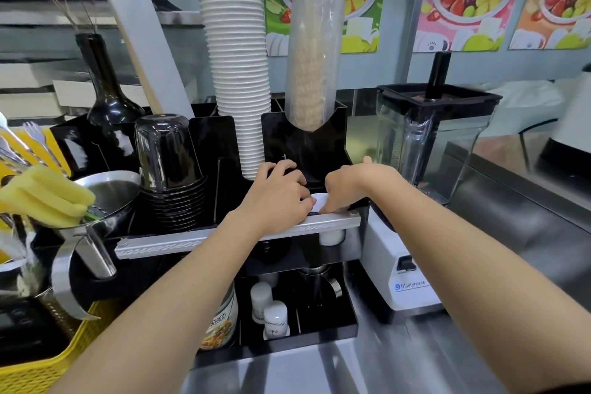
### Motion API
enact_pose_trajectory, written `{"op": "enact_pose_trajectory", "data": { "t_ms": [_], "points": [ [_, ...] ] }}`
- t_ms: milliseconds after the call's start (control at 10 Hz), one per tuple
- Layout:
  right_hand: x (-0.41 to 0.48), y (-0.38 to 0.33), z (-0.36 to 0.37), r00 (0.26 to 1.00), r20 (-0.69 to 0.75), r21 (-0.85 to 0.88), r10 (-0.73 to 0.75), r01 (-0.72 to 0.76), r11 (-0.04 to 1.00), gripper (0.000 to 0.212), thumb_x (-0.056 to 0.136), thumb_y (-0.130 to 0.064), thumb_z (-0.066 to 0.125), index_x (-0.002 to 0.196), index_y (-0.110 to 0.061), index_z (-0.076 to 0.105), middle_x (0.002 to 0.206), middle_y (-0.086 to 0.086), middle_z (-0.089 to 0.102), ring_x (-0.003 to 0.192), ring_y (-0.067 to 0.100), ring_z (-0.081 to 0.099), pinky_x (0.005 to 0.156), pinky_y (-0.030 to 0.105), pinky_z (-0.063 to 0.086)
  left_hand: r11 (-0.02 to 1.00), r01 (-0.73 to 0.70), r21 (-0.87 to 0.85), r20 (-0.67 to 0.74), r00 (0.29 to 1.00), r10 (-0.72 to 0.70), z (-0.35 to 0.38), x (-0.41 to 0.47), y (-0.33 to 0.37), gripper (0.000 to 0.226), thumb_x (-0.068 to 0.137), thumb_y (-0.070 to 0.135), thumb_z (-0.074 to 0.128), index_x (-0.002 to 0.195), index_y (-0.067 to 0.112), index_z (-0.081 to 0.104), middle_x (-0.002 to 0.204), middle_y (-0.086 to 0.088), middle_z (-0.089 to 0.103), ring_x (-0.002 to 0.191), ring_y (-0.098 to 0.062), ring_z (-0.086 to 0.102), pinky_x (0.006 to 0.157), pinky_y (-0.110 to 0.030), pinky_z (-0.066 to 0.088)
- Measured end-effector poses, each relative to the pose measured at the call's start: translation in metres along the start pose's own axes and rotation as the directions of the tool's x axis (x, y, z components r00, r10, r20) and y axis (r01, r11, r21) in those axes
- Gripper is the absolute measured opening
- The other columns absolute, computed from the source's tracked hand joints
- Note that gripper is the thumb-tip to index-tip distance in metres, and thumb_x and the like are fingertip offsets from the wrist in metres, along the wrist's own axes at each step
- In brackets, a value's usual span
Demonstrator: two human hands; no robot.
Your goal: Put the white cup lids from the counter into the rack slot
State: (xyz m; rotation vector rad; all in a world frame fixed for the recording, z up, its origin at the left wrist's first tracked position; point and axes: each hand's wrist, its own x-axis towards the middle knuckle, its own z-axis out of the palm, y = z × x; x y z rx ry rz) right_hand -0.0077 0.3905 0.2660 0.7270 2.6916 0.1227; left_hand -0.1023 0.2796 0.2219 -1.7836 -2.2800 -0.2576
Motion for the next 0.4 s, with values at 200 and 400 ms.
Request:
{"op": "enact_pose_trajectory", "data": {
  "t_ms": [200, 400],
  "points": [
    [-0.005, 0.0, 0.0, 1.0, -0.023, 0.019, 0.019, -0.018, 1.0, 0.043, 0.088, -0.051, 0.048, 0.069, -0.014, 0.05, 0.068, -0.002, 0.051, 0.083, 0.022, 0.05, 0.106, 0.053, 0.014, 0.999, -0.009, 0.045, -0.012, 1.0, 0.009, -0.003, -0.002, 0.002, 0.041, 0.096, 0.036, 0.031, 0.11, 0.023, 0.067, 0.133, 0.007, 0.052, 0.137, -0.016, 0.022, 0.11, -0.035, 0.011],
    [-0.031, 0.015, -0.004, 0.951, -0.308, 0.285, -0.023, 0.116, 0.951, 0.075, 0.084, -0.056, 0.055, 0.146, -0.02, 0.031, 0.149, 0.0, 0.039, 0.136, 0.021, 0.035, 0.111, 0.042, 0.022, 0.999, 0.038, 0.009, -0.186, 0.982, -0.035, -0.017, -0.015, 0.005, 0.046, 0.094, 0.042, 0.037, 0.134, 0.021, 0.046, 0.144, 0.002, 0.044, 0.138, -0.015, 0.029, 0.113, -0.031, 0.014]
  ]
}}
